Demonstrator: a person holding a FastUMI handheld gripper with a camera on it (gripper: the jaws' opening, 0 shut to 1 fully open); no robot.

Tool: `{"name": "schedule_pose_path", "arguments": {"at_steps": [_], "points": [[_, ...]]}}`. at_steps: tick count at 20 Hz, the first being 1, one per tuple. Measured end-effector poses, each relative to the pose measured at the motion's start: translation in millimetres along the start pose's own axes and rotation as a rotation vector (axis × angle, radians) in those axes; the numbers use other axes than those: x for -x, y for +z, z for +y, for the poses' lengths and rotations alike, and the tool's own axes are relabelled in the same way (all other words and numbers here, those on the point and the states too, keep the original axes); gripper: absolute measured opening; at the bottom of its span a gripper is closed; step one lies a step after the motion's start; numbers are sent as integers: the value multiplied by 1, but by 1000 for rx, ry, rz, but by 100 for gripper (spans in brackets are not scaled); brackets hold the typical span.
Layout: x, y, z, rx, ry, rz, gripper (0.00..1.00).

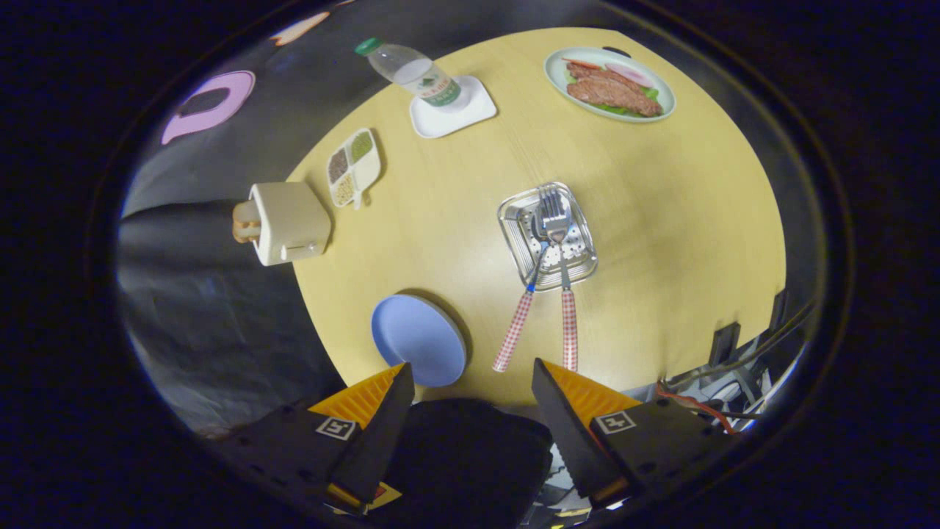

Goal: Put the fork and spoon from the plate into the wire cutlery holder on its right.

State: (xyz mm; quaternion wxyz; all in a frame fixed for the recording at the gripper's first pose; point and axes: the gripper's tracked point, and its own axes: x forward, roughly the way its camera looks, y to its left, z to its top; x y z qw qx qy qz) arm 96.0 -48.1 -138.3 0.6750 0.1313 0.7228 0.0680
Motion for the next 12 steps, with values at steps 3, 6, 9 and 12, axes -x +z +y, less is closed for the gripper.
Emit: {"name": "schedule_pose_path", "arguments": {"at_steps": [3,6,9,12], "points": [[13,-13,17,45,61,-124,100],[25,-14,28,109,94,-320,100],[46,-9,38,159,119,-555,100],[77,-5,52,185,183,-775,100]]}}
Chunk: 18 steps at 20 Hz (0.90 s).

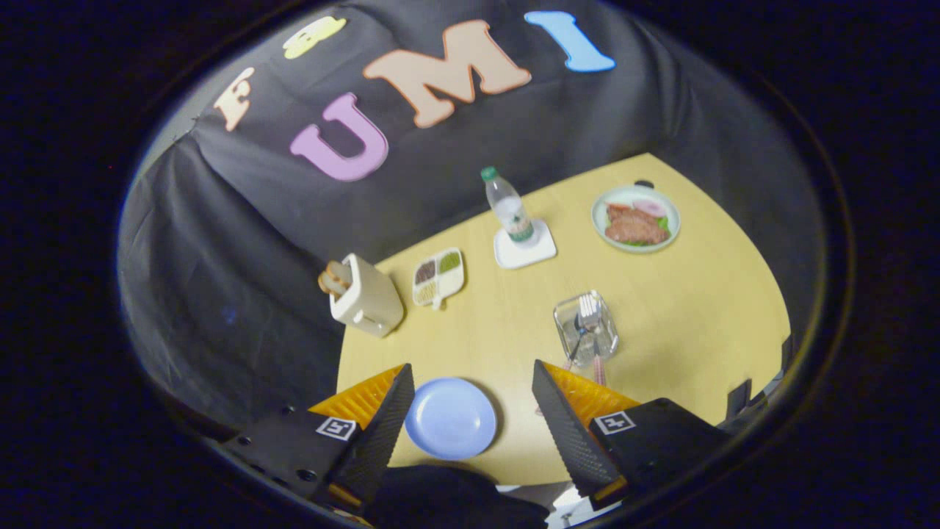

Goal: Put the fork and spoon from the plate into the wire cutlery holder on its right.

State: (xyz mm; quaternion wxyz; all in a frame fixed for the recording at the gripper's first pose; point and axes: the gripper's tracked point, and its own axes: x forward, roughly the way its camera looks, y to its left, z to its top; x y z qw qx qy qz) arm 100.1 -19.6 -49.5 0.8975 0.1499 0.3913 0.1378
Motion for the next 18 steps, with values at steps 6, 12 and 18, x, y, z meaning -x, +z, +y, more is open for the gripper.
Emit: {"name": "schedule_pose_path", "arguments": {"at_steps": [6,12,18], "points": [[24,26,5,170,-31,-351,100],[55,44,2,230,-85,-627,100],[88,52,-8,297,-150,-810,100]]}}
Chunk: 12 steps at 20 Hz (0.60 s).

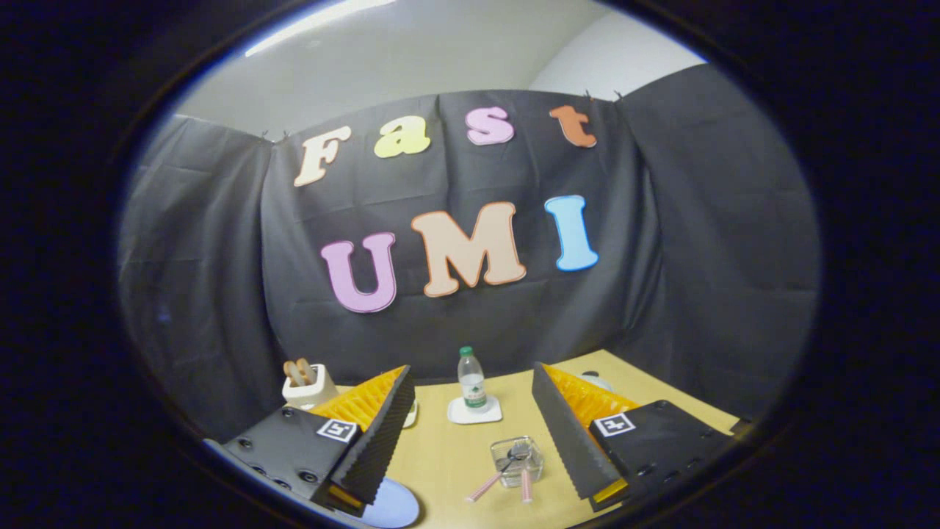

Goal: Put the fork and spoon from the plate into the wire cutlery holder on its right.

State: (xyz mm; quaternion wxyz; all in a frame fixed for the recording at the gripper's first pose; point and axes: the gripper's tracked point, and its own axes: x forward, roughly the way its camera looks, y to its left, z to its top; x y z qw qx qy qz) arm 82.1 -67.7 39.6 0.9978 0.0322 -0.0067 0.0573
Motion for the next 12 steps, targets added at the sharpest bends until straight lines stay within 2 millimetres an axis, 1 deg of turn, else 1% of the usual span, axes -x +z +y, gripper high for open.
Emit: {"name": "schedule_pose_path", "arguments": {"at_steps": [4,6,10,12], "points": [[9,2,-4,-11,-14,-19,100],[10,3,-6,-5,-14,-22,100],[8,6,-4,1,-7,-24,100],[10,8,-4,1,-4,-27,100]]}}
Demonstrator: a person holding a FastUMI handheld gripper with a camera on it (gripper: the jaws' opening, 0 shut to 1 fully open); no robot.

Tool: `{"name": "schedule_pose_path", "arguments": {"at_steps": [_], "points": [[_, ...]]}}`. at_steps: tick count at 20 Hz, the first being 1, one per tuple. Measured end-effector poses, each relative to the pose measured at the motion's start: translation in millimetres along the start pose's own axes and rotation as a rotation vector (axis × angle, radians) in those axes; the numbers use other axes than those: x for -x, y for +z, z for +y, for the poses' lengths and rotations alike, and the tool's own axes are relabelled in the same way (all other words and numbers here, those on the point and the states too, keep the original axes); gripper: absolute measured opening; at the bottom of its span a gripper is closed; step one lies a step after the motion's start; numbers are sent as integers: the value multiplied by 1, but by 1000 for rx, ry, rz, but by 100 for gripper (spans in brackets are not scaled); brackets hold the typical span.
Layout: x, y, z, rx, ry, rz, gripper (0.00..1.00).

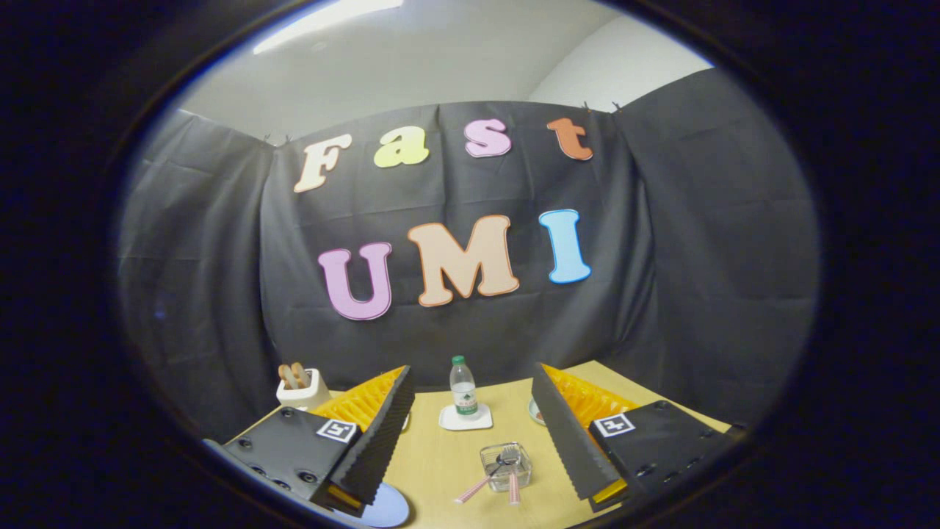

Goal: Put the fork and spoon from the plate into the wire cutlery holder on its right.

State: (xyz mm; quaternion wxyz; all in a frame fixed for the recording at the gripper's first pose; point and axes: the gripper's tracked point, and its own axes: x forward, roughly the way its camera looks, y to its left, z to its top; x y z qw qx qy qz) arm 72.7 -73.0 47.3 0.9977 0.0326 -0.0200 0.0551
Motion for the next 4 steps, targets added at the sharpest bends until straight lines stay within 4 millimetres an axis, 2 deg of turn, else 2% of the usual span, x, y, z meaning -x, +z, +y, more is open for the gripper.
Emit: {"name": "schedule_pose_path", "arguments": {"at_steps": [4], "points": [[0,1,4,1,8,-2,100]]}}
